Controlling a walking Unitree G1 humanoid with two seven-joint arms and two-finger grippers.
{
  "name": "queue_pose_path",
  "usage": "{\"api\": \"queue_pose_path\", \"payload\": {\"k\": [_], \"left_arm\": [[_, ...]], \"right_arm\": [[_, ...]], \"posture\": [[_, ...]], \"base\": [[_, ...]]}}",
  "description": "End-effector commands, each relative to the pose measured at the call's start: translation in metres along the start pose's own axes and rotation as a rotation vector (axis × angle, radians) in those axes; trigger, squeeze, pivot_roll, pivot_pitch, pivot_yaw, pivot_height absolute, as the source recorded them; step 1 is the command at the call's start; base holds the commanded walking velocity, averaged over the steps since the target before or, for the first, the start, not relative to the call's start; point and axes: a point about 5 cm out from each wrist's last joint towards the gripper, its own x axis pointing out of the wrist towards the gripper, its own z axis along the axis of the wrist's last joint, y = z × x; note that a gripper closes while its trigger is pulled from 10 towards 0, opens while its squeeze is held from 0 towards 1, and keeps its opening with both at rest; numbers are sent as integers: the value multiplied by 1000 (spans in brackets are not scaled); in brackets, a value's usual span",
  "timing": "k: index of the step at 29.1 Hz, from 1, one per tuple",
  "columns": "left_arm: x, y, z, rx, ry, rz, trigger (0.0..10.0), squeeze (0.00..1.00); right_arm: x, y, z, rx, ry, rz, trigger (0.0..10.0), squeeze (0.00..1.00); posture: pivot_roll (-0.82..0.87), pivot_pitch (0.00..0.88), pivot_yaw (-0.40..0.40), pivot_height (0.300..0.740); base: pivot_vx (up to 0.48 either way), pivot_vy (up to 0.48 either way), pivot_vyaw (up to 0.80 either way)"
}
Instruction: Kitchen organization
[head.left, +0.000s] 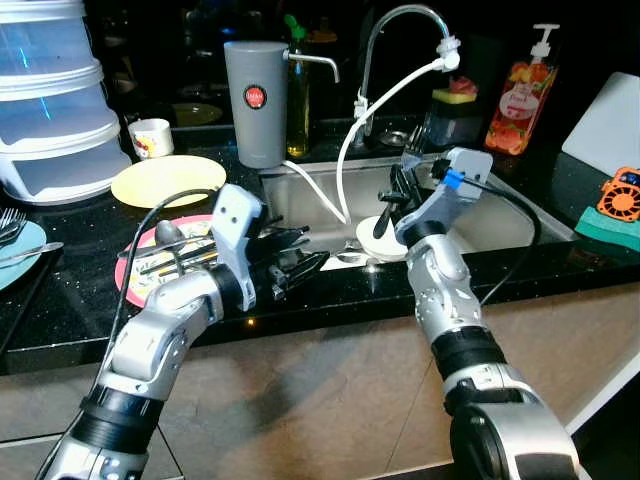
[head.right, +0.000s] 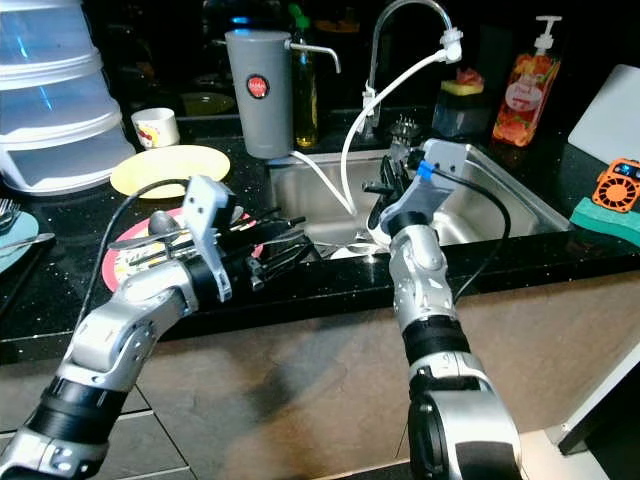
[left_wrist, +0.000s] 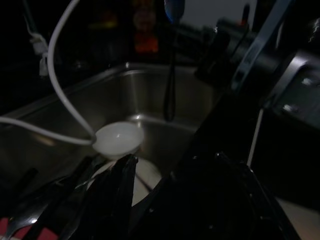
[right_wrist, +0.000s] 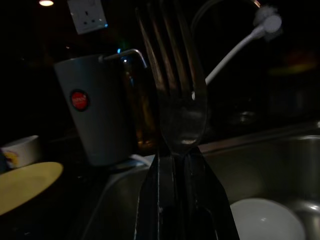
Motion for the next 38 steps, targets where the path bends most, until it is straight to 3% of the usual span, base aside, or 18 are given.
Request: {"api": "queue_pose_path", "payload": {"k": [1,11,12,13,14,25,38], "left_arm": [[3,-1,0,20,9,-3,10000,0],[-1,1,-1,28,33,1,10000,0],[-1,3,0,17,25,11,10000,0],[-1,3,0,17,25,11,10000,0],[0,6,2,7,10,26,10000,0],[-1,20,6,60,11,93,10000,0],[8,22,6,122,20,96,10000,0]], "right_arm": [[3,6,2,-32,-23,12,0,0],[6,25,-11,-83,43,106,78,0],[6,32,-17,-54,103,150,4588,0],[6,32,-17,-54,103,150,4588,0],[7,37,-20,-39,135,186,10000,0],[7,44,-22,-72,151,235,10000,0],[2,33,-30,-98,205,241,10000,0]], "posture": [[92,21,6,740],[103,51,-8,740],[103,62,-11,740],[103,62,-11,740],[103,74,-16,740],[83,93,-8,740],[50,118,23,740]], "base": [[0,0,0],[0,0,0],[0,0,0],[0,0,0],[0,0,0],[0,0,0],[0,0,0]]}}
